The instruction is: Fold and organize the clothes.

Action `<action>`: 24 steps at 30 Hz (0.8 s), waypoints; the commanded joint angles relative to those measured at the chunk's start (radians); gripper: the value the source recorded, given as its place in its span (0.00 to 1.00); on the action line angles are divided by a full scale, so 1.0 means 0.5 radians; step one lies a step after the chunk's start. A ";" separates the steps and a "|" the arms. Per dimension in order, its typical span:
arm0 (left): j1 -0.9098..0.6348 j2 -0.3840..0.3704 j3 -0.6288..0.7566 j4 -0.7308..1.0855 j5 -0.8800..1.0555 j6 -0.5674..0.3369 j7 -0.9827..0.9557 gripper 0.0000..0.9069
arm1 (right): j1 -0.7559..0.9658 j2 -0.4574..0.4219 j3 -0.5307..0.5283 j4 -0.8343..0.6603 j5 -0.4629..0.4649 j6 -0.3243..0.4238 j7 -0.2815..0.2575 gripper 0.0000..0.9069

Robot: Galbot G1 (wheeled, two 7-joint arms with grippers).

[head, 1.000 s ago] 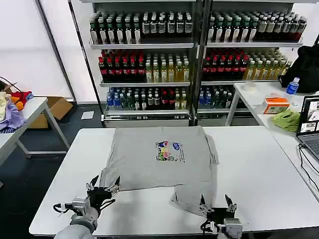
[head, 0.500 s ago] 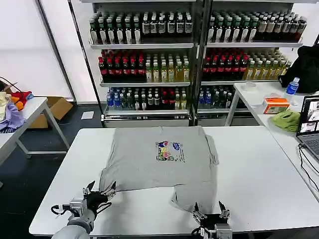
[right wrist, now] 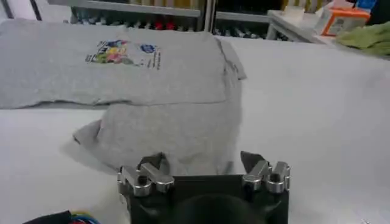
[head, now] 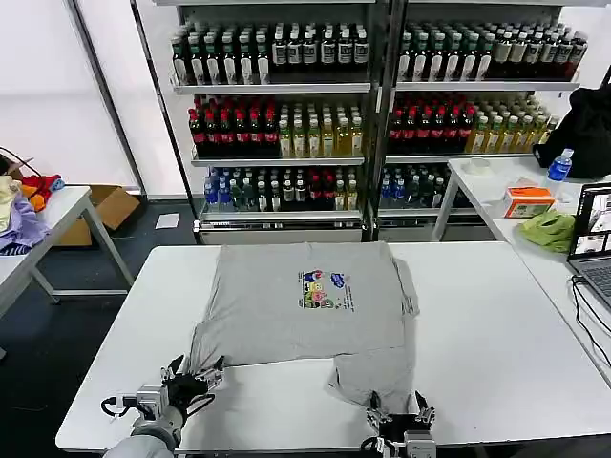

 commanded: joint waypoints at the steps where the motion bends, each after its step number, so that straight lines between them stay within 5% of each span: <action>1: 0.026 0.004 0.010 0.002 0.002 0.007 0.003 0.01 | -0.002 0.006 -0.007 -0.048 0.039 -0.009 0.009 0.00; 18: 0.020 -0.014 0.035 -0.048 -0.004 -0.028 0.024 0.00 | -0.051 -0.036 0.028 0.132 0.014 0.070 -0.038 0.00; 24: 0.027 -0.029 0.028 -0.045 -0.015 -0.190 0.016 0.00 | -0.051 -0.041 0.068 0.158 0.016 0.121 -0.067 0.00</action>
